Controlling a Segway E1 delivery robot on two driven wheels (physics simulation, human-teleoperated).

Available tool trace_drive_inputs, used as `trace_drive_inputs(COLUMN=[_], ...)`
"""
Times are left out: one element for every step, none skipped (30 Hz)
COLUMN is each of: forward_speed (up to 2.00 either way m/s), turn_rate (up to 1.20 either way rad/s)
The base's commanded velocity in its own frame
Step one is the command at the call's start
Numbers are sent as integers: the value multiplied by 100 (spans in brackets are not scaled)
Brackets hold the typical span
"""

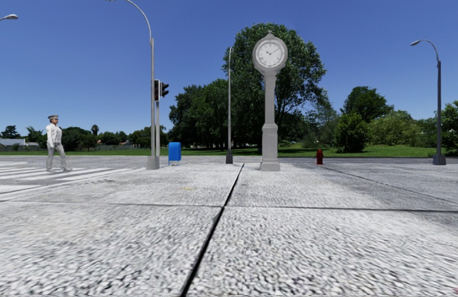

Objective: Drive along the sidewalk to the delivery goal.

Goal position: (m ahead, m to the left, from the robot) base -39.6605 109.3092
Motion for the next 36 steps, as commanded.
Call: trace_drive_inputs(forward_speed=[200,200,200,200,200,200,200,200,200,200,200,200,200,200,200,200,200,200,200,200,200,200,200,200,200,200,200,200,200,200,200,200,200,200,200,200], turn_rate=[24,31,31,34,37,38,38,39,39,40,44,44,47,51,52,52,53,53,53,53,53,53,53,53,53,53,53,53,53,53,53,53,53,53,53,52])
